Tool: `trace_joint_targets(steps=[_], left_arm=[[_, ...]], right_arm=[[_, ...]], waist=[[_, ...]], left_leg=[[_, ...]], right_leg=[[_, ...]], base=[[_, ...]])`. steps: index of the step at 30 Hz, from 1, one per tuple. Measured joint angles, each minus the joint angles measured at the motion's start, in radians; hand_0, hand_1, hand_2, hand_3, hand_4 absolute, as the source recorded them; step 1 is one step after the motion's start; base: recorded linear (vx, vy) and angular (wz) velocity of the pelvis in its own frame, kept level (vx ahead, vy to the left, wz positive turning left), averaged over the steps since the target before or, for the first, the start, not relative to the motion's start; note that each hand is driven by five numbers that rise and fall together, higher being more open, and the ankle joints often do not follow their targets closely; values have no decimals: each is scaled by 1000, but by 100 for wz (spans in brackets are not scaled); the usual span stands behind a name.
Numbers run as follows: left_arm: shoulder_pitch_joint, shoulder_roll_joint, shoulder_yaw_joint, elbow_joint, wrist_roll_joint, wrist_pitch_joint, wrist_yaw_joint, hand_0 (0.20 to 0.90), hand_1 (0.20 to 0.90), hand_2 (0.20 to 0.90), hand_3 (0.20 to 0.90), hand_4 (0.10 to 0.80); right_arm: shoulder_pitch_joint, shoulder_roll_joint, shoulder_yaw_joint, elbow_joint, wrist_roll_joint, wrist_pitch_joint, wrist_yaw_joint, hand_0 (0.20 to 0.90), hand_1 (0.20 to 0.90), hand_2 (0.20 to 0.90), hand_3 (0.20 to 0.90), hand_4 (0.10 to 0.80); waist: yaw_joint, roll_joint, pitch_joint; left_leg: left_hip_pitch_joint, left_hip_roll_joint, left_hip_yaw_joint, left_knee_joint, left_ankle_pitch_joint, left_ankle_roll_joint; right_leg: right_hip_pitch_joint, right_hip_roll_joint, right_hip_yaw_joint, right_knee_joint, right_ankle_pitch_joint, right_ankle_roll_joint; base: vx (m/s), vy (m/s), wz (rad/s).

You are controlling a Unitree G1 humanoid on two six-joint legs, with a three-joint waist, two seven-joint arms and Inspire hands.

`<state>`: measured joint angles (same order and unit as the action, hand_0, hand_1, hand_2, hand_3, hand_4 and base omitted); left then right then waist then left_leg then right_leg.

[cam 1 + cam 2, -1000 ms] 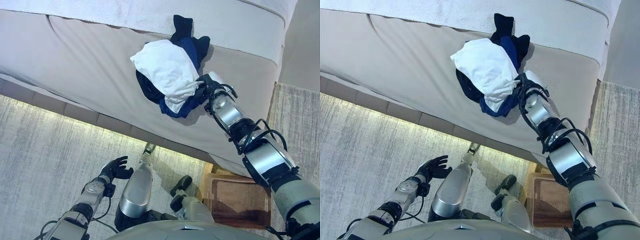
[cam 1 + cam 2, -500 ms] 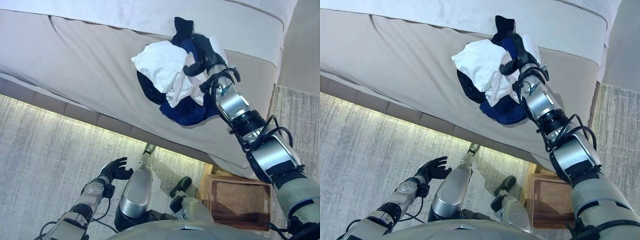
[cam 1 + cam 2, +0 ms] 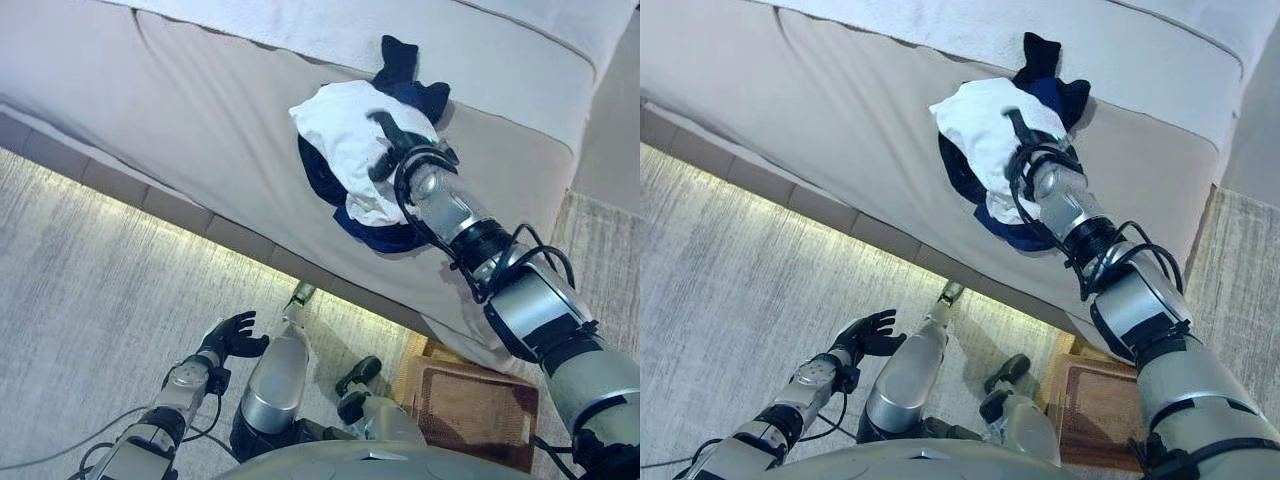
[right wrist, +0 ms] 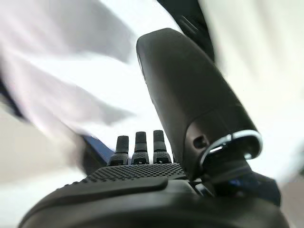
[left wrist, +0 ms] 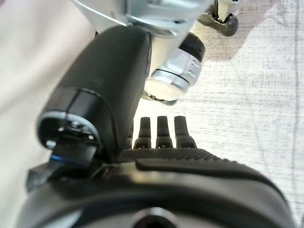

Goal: Pick up the clothes from the bed and place them into the basket

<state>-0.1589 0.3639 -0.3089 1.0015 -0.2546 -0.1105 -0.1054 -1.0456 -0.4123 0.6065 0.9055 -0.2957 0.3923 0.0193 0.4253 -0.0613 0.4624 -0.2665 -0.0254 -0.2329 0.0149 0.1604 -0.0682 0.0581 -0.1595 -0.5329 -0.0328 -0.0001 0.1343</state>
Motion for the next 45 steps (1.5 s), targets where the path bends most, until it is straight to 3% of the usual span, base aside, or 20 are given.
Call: trace_joint_targets(steps=[9,10,11,15,17,21,26,29,34,38,40,41,42,43,45], left_arm=[[-6,5,-2,-7,1,0,-11,900,900,900,900,800],[-7,5,-3,-8,1,0,-11,900,900,900,900,800],[-6,5,-5,-7,1,0,-11,900,900,900,900,800],[-5,5,-8,-7,1,0,-9,900,900,900,900,800],[-2,5,-8,-7,1,-1,-2,900,900,900,900,800],[7,1,1,-6,2,-4,29,900,900,900,900,800],[49,2,39,14,22,-25,40,900,900,900,900,800],[80,5,81,21,44,-26,39,900,900,900,900,800],[143,29,88,37,75,-16,39,900,900,900,900,800],[176,19,78,52,119,16,39,900,900,900,900,800],[183,18,78,52,139,29,39,900,900,900,900,800],[188,16,79,51,140,32,38,900,900,900,900,800],[190,15,79,51,140,41,37,900,900,900,900,800],[192,16,80,51,141,50,35,900,900,900,900,800],[195,15,79,50,142,68,30,900,900,900,900,800]], right_arm=[[-119,8,-1,214,-6,27,136,900,900,900,900,800],[-126,8,-1,230,-10,27,138,502,502,502,436,336],[-130,8,-1,238,-11,27,136,300,300,300,200,100],[-130,8,-5,234,62,-3,18,300,300,300,200,100],[-107,5,-45,141,143,-24,-142,300,300,300,200,100],[-11,0,-176,-250,197,-115,-411,300,300,300,200,100],[65,-2,-272,-691,117,-255,-608,300,300,300,200,100],[75,-70,-346,-902,97,-301,-703,300,300,300,200,100],[113,-168,-454,-1043,99,-324,-815,300,300,300,200,100],[198,-183,-438,-1040,120,-320,-813,300,300,300,200,100],[229,-185,-427,-1019,144,-303,-764,300,300,300,200,100],[240,-185,-420,-997,164,-298,-726,340,340,340,247,147],[245,-185,-409,-968,201,-284,-670,542,542,542,483,383],[252,-186,-389,-924,241,-261,-589,900,900,900,900,800],[292,-197,-340,-831,297,-206,-397,900,900,900,900,800]], waist=[[38,0,0],[41,0,0],[42,0,0],[42,0,0],[31,0,0],[0,-5,2],[-41,-19,3],[-68,-47,-8],[-148,-95,-88],[-186,-96,-199],[-189,-90,-218],[-190,-88,-231],[-192,-89,-242],[-194,-89,-250],[-196,-89,-263]], left_leg=[[-5,-9,-16,-1,7,-9],[-7,-9,-18,-1,7,-9],[-8,-10,-22,-2,7,-10],[-11,-10,-23,-3,7,-10],[-13,-9,-20,-2,7,-9],[-14,-5,0,-2,10,-5],[48,5,49,-3,6,10],[96,11,95,-4,-23,14],[123,10,145,0,-39,24],[141,8,168,-1,-46,27],[165,13,172,-3,-49,25],[168,17,175,-4,-50,24],[169,22,178,-4,-50,24],[172,27,184,-5,-50,24],[183,29,184,-9,-50,24]], right_leg=[[1,0,-12,-1,-3,9],[1,0,-16,-1,-4,10],[1,0,-20,-1,-5,12],[0,1,-22,-2,-5,12],[-3,1,-19,-3,-5,12],[-18,-2,6,4,-4,11],[9,-11,61,21,5,-1],[34,-18,110,15,5,-2],[45,-29,152,-3,4,-2],[56,-33,170,-20,5,-1],[76,-29,173,-22,4,-2],[78,-26,175,-23,2,-5],[77,-22,180,-26,2,-5],[78,-18,188,-31,2,-5],[89,-14,189,-36,2,-5]], base=[[-23,-12,6],[-40,-11,8],[-28,-10,8],[-6,-1,1],[-18,13,-4],[16,15,-12],[26,46,-29],[134,-13,-40],[100,-63,-32],[25,-81,-17],[-3,-37,-9],[4,-36,-8],[4,-26,-14],[7,-27,-14],[1,-10,-4]])
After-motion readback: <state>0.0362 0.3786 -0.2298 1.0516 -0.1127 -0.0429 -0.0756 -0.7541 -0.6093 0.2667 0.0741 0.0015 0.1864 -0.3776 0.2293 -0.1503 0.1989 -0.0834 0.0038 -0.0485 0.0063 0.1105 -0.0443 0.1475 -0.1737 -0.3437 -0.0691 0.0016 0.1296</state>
